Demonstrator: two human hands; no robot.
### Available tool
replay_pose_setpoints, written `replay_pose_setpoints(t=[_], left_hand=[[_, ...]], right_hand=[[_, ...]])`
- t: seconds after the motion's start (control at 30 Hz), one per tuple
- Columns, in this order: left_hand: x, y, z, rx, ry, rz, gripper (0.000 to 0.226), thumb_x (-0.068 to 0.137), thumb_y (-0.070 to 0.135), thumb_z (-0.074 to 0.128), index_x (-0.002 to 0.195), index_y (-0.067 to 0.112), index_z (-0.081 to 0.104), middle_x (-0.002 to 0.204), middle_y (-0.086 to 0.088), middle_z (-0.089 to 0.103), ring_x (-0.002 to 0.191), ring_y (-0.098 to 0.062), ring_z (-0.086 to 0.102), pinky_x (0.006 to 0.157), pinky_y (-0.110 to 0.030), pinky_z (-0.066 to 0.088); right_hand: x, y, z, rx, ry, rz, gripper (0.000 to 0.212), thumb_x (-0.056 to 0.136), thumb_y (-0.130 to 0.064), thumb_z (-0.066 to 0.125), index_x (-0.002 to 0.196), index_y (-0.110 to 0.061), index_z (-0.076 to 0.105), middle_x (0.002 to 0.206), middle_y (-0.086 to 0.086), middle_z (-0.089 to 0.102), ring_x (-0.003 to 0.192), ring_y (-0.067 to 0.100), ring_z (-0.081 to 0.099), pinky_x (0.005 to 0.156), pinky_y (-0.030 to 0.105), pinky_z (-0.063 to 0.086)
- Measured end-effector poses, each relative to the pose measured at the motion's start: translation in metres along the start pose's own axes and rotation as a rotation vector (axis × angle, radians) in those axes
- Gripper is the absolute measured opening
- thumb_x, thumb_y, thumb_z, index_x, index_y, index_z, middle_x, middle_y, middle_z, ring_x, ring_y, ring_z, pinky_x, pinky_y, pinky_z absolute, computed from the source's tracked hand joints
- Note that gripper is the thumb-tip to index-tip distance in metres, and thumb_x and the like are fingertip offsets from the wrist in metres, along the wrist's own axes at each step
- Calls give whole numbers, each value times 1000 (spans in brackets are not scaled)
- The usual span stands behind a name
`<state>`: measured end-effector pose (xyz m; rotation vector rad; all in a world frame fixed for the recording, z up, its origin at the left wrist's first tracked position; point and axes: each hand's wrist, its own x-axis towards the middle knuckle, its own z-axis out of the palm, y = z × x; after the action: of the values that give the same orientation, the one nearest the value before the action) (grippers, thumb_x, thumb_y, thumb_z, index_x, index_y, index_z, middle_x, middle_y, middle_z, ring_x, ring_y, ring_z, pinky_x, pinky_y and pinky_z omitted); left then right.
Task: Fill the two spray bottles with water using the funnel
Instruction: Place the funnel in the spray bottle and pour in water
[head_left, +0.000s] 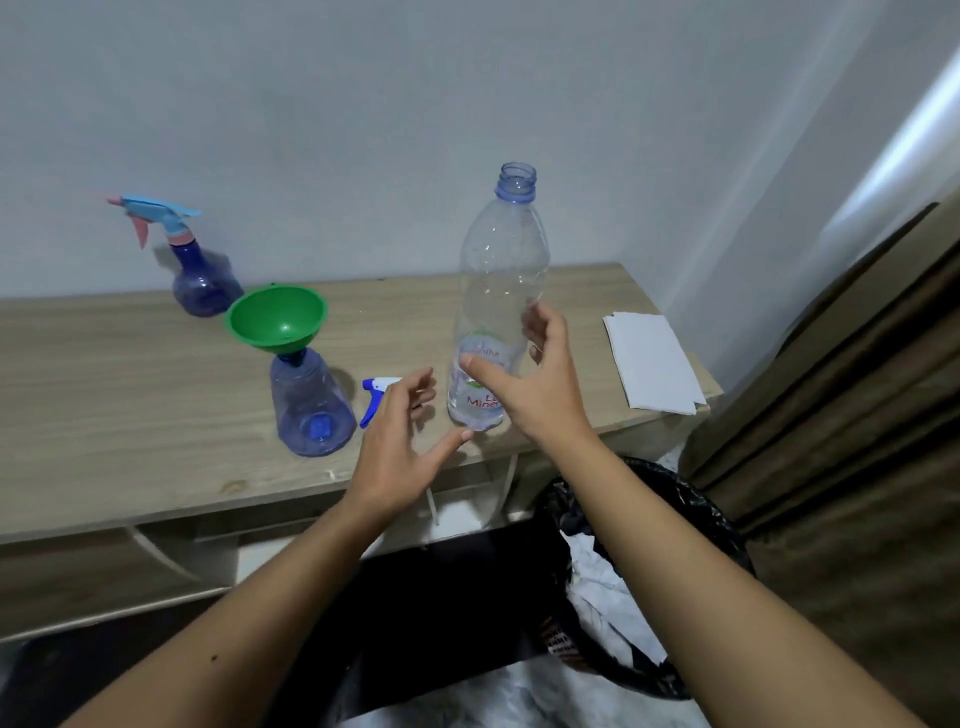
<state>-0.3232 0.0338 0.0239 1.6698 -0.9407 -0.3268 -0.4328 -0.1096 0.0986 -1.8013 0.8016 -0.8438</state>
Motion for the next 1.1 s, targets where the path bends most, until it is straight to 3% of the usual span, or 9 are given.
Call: replay_pose_setpoints(t=[0.07, 0.17, 0.3, 0.43, 0.63, 0.7, 0.8, 0.87, 1.1], left_hand=[[-21, -5, -18, 8, 48, -7, 79, 80, 29, 96, 147, 17, 57, 127, 0, 72, 115, -9, 72, 107, -28, 57], [-51, -14, -50, 42, 161, -50, 66, 76, 39, 94, 133, 23, 64, 109, 3, 74, 95, -12, 74, 93, -24, 60], [-63, -32, -90, 81, 353, -168, 65, 72, 29, 102, 124, 26, 64, 98, 0, 69, 77, -17, 65, 80, -43, 64], [-46, -45, -122, 108, 443, -226, 87, 61, 50, 104, 132, 29, 57, 116, 1, 66, 100, -19, 70, 89, -44, 62], [-2, -45, -133, 128, 286, -132, 110, 74, 40, 102, 162, 12, 43, 160, -4, 53, 146, -16, 53, 120, -33, 47], [6, -44, -134, 111, 238, -119, 104, 75, 46, 96, 162, 15, 48, 157, -2, 60, 143, -15, 58, 118, -32, 49], [10, -46, -133, 103, 197, -90, 81, 80, 34, 98, 149, 15, 62, 132, 4, 74, 122, -12, 71, 109, -35, 58], [11, -50, -133, 105, 192, -71, 74, 82, 29, 98, 146, 15, 63, 129, 4, 76, 118, -12, 73, 107, -36, 59], [13, -52, -135, 100, 171, -77, 79, 74, 48, 94, 141, 16, 65, 123, 3, 77, 113, -16, 74, 101, -32, 60]], right_hand=[[1, -9, 12, -10, 61, 18, 111, 63, -52, 94, 152, -18, 37, 152, -2, 46, 140, 12, 48, 117, 28, 40], [4, -19, 27, -1, 125, 49, 112, 66, -46, 98, 153, -13, 34, 154, 2, 45, 141, 15, 46, 116, 27, 37], [11, -20, 41, -39, 184, 49, 93, 76, -42, 93, 144, -9, 38, 147, 5, 49, 136, 20, 50, 112, 26, 38], [13, -19, 54, -97, 210, 48, 74, 87, -41, 82, 139, -9, 40, 141, 6, 51, 130, 24, 53, 107, 30, 42], [14, -23, 66, -125, 227, 4, 69, 84, -42, 79, 132, -10, 43, 136, 10, 52, 126, 25, 53, 107, 35, 43], [16, -25, 70, -124, 246, 5, 62, 80, -41, 77, 125, -17, 42, 133, 9, 53, 124, 24, 53, 106, 35, 44], [19, -30, 74, -111, 277, 28, 63, 73, -48, 79, 117, -27, 38, 129, 5, 53, 120, 23, 54, 106, 41, 46], [21, -34, 75, -87, 284, 25, 67, 73, -54, 84, 118, -30, 41, 129, 2, 54, 118, 19, 54, 104, 36, 46], [19, -50, 74, -72, 221, -54, 61, 77, -35, 90, 126, -20, 56, 126, -6, 66, 113, 10, 62, 96, 20, 45]])
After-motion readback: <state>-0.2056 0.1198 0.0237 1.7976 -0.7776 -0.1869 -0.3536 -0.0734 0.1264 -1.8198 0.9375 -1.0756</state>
